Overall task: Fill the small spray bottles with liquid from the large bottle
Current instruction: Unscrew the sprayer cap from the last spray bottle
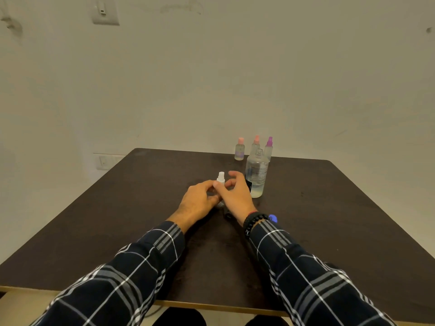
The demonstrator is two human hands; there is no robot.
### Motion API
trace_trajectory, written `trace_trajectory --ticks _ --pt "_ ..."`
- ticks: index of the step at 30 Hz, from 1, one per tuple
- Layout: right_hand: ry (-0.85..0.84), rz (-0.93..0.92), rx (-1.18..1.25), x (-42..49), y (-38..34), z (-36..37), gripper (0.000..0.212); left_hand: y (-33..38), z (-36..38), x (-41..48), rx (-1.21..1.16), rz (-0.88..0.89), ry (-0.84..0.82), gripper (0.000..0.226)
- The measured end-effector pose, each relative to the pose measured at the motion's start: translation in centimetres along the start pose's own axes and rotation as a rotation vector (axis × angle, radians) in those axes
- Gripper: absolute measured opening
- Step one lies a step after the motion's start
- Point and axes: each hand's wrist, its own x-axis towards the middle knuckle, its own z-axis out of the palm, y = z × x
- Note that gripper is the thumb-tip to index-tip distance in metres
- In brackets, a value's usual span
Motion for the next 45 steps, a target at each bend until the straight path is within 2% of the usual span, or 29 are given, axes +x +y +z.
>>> trace_trajectory --ticks 3,7,11,14,17,21,25,28,31,34,39,42,45 --pt "0.105 -0.029 -0.076 0.0 -0.1 0.3 0.044 0.0 0.0 0.1 0.008 0.010 0.005 0.038" --pt "0.062 -0.110 -0.138 0.4 0.4 -0.1 0.020 -0.1 0.0 0.2 0.021 0.007 0.006 0.039" --pt "-0.064 -0.136 -0.114 -0.1 0.4 -0.6 0.038 0.0 0.2 0.1 0.021 -0.002 0.009 0.043" --pt "-0.003 -0.058 -0.106 -0.2 -0.2 -0.2 0.061 0.0 0.0 0.0 0.006 -0.009 0.000 0.038" --pt "0.107 -0.051 -0.125 -0.1 -0.4 0.0 0.044 -0.2 0.0 0.1 0.019 -0.004 -0.002 0.034" --pt "0.019 -0.093 -0.102 0.1 -0.1 -0.4 0.019 0.0 0.0 0.1 0.045 -0.007 -0.005 0.038" --pt "-0.169 -0.157 -0.058 -0.3 -0.1 -1.4 0.034 0.2 0.0 -0.1 0.045 -0.006 -0.002 0.044" --pt "-0.051 -0.069 -0.110 -0.1 0.0 -0.9 0.052 0.2 0.0 -0.1 0.030 -0.013 -0.012 0.041" --pt "0.058 -0.077 -0.135 0.3 0.1 -0.3 0.034 0.0 0.0 -0.1 0.029 -0.012 -0.010 0.038" --pt "0.019 -0.088 -0.127 0.6 0.2 -0.5 0.020 0.2 -0.1 -0.1 0.036 -0.014 -0.008 0.039" --pt "-0.149 -0.107 -0.037 0.1 0.2 -1.2 0.034 0.3 0.0 -0.1 0.058 -0.019 -0.011 0.043" --pt "-0.058 -0.054 -0.082 0.1 0.3 -0.7 0.048 0.3 -0.1 -0.1 0.023 -0.021 -0.012 0.040" --pt "0.065 -0.078 -0.119 0.2 0.1 -0.3 0.033 0.3 0.0 -0.1 0.033 -0.027 -0.018 0.036"
